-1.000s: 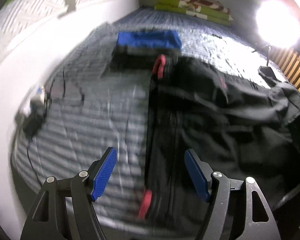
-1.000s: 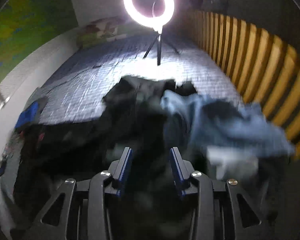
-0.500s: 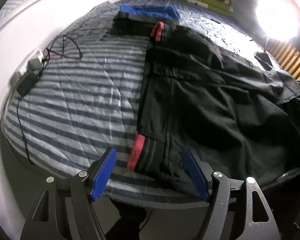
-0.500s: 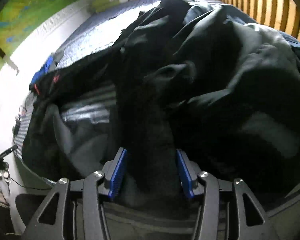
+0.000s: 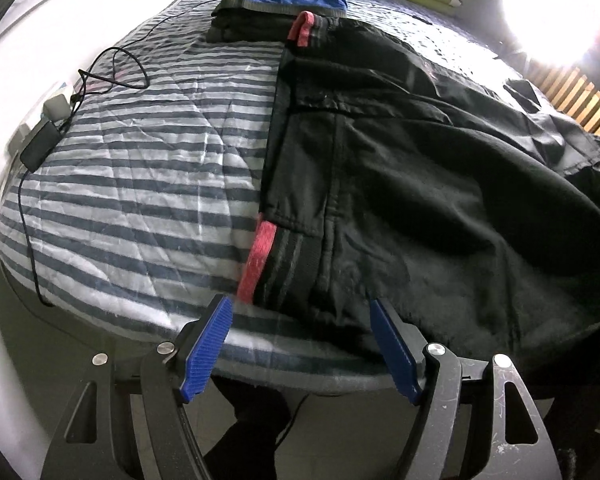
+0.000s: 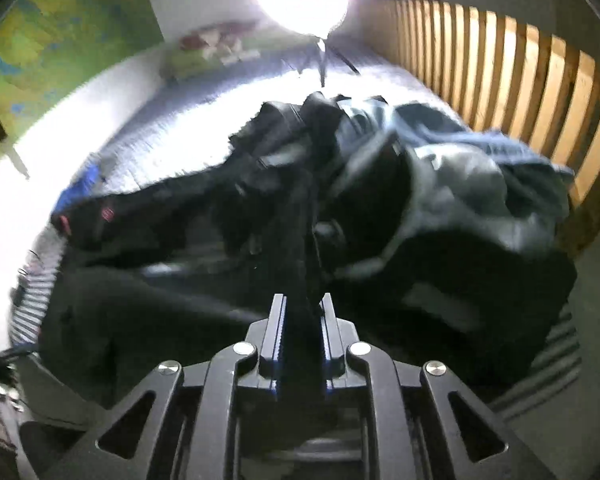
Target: Fold large clothes
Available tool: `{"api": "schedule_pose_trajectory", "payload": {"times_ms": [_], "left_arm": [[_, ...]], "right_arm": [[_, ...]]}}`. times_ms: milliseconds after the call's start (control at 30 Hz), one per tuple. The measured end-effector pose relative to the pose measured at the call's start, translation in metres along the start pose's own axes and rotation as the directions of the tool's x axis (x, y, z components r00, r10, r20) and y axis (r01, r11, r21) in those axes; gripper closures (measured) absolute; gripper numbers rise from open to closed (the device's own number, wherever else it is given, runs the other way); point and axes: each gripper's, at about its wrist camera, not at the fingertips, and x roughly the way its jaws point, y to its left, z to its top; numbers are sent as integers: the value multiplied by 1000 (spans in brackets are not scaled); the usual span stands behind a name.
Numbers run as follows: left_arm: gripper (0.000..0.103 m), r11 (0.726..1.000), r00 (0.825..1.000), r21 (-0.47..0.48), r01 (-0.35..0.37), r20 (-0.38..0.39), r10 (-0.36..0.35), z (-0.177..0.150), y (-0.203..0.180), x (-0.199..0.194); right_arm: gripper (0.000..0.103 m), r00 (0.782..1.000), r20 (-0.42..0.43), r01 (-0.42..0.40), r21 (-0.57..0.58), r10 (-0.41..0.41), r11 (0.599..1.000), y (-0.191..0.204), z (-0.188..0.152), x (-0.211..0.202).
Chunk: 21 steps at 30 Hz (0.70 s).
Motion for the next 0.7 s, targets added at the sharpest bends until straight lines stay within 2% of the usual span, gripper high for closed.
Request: {"api": "schedule_pose_trajectory", "payload": {"times_ms": [133,233,300,333,433,500,600,700], "left_arm": [[28,1000,1000,15,-13,-6,13,-9,3,-4],[28,1000,1000,21,-16,0,16,-13,7,-4],[28,999,1000,37,-27,11,27,-14,4,-4],[28,998,999,59,-39,22,38,-15,0,-5],[28,981,996,175,-88,27,85,-17,-16,-3],[28,961,992,247,-125,33,120,-18,-26,0],[28,940,988,305,-156,36,152,-18,-32,4],[28,915,985,366,-167,33,167,-22,-38,8]], "right_arm": [[86,999,6,44,-67,-43,997,6,-21,-6],[73,1000,15,22,-215,-20,976,40,-35,-15],[71,1000,29,11,-330,-1,944,71,-46,-20],[71,999,30,2,-407,12,913,92,-54,-21],[70,996,-40,-91,-563,83,821,140,-78,-16],[70,991,-91,-134,-620,99,773,164,-89,-3],[70,984,-141,-179,-686,113,706,198,-106,16],[70,968,-208,-249,-706,143,663,226,-116,35]]}}
